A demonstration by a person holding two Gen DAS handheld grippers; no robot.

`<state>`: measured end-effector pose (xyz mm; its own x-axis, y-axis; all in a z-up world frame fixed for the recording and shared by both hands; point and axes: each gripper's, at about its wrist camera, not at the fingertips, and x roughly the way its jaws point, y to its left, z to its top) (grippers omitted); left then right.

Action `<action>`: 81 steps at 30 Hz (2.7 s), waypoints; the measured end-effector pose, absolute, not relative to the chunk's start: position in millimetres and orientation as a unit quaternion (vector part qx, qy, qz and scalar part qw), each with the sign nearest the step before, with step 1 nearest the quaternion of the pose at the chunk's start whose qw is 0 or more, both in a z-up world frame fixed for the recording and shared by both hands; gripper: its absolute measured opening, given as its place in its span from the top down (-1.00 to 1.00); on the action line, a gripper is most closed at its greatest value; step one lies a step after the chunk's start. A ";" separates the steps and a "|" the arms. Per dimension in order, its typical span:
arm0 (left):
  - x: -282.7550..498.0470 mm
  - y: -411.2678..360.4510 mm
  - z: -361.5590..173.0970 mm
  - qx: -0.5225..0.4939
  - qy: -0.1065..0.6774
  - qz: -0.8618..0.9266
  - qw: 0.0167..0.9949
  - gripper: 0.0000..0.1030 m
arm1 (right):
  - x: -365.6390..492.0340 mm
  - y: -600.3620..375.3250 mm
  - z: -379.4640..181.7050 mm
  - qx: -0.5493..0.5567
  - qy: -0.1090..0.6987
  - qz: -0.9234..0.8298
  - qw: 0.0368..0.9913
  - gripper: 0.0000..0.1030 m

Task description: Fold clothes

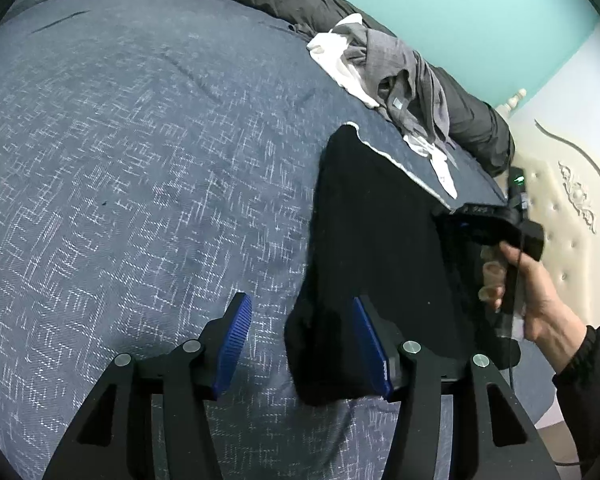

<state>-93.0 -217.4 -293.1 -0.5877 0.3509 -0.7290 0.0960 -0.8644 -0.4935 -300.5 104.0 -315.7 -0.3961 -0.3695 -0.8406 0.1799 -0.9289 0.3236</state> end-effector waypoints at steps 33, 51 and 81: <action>-82.5 -174.2 -305.1 -0.452 -0.299 0.834 0.103 0.61 | -67.5 326.4 -302.2 0.420 -0.245 -0.864 0.131 0.77; -126.0 -14.7 -174.5 -0.380 -0.196 0.879 0.213 0.67 | -59.5 365.1 -302.7 0.393 -0.290 -0.863 0.129 0.77; -119.5 92.0 -244.7 -0.470 -0.046 0.856 0.211 0.09 | -62.9 382.0 -300.6 0.379 -0.364 -0.834 0.167 0.32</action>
<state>-119.5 92.0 -244.7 -0.4695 0.4039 -0.7851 -0.3170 -0.9070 -0.2771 -62.9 382.0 -300.6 -0.6571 -0.5546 -0.5106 0.0021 -0.6786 0.7345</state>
